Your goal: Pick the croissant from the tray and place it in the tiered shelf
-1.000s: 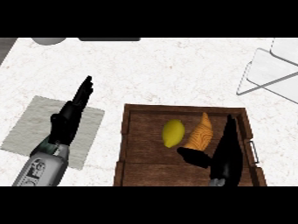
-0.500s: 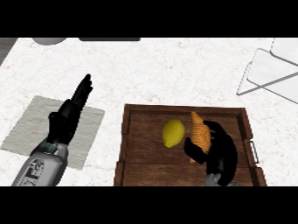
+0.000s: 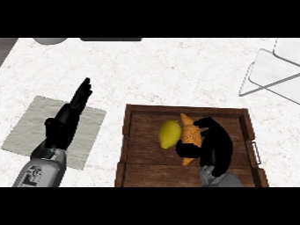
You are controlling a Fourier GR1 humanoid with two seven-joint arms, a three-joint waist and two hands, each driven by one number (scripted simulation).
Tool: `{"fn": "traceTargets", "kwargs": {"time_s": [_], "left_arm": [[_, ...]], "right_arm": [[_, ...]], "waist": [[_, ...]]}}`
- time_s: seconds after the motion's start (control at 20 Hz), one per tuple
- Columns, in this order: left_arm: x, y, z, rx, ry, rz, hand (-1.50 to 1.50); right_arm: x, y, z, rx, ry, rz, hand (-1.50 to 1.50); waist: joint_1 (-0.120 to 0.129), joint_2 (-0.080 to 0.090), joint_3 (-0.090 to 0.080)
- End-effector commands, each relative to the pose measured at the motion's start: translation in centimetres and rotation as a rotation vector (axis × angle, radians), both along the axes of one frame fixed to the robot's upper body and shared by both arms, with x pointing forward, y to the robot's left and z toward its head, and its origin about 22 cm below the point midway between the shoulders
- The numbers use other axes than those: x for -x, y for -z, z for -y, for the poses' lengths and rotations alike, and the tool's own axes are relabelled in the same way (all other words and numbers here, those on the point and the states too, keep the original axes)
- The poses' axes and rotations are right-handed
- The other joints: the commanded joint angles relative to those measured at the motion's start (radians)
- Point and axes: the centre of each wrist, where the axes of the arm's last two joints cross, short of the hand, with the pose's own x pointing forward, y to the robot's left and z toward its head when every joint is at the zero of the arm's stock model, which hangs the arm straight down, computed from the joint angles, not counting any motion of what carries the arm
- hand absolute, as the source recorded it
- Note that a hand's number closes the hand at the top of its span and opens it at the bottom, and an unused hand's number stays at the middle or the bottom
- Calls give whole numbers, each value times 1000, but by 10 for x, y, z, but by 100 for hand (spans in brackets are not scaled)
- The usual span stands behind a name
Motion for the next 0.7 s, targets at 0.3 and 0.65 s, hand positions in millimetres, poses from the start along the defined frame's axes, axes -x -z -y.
{"fn": "traceTargets", "kwargs": {"time_s": [0.3,0.65], "left_arm": [[1,13,6,-4,13,-12,0],[-4,-2,7,-6,5,-18,0]], "right_arm": [[-86,-50,-49,202,-93,-141,150],[-87,-91,-57,22,-36,273,150]], "waist": [[16,3,0],[11,-1,1]]}}
